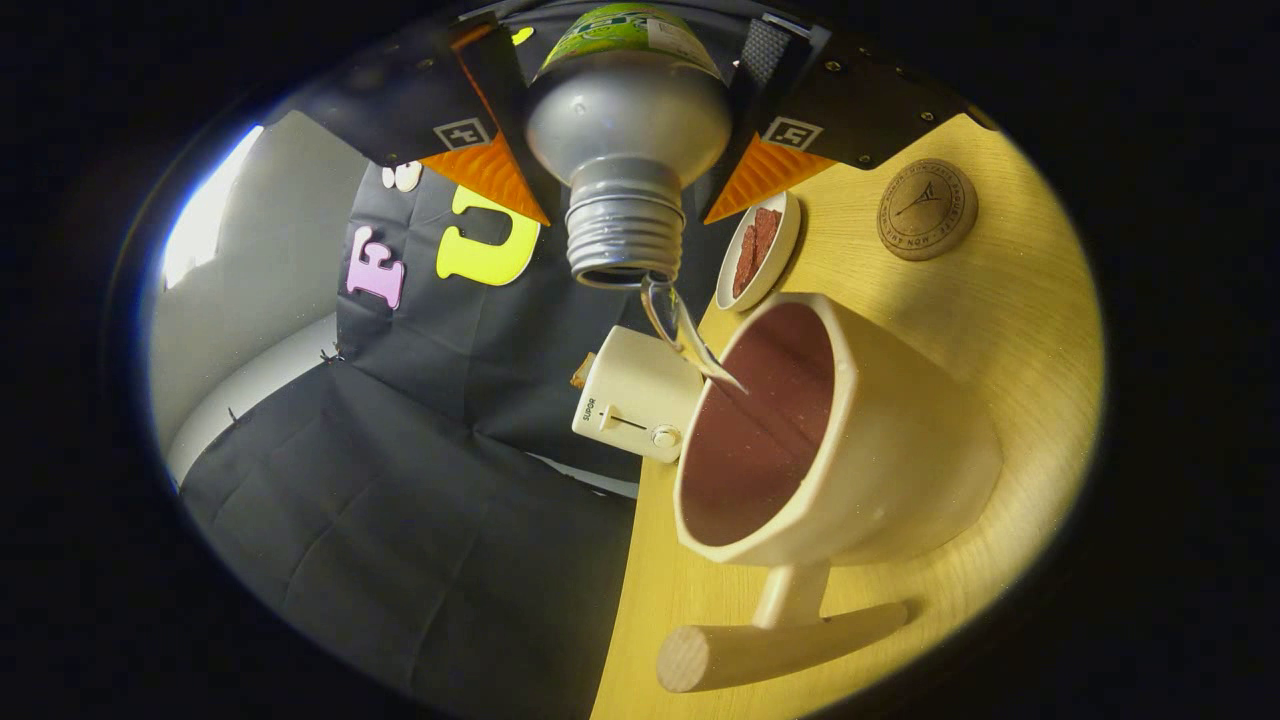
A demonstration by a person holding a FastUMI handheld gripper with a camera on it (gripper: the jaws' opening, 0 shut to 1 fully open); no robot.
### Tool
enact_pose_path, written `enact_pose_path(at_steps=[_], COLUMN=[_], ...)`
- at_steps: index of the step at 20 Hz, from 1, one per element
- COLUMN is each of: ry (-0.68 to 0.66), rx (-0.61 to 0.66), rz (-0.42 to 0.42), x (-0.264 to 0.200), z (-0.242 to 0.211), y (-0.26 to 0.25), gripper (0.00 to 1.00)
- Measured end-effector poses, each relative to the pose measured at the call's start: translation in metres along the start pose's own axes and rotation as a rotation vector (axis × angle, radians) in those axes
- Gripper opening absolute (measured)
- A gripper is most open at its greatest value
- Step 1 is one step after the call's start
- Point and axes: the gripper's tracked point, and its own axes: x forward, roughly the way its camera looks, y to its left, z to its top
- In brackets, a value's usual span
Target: Take the bottle from table, then pour the juice into the cup, finally place the bottle on the coaster
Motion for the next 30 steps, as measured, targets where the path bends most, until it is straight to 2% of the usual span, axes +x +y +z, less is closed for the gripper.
enact_pose_path(at_steps=[30], ry=[-0.038], rx=[-0.255], rz=[-0.027], x=[-0.005], z=[0.009], y=[-0.004], gripper=[0.83])
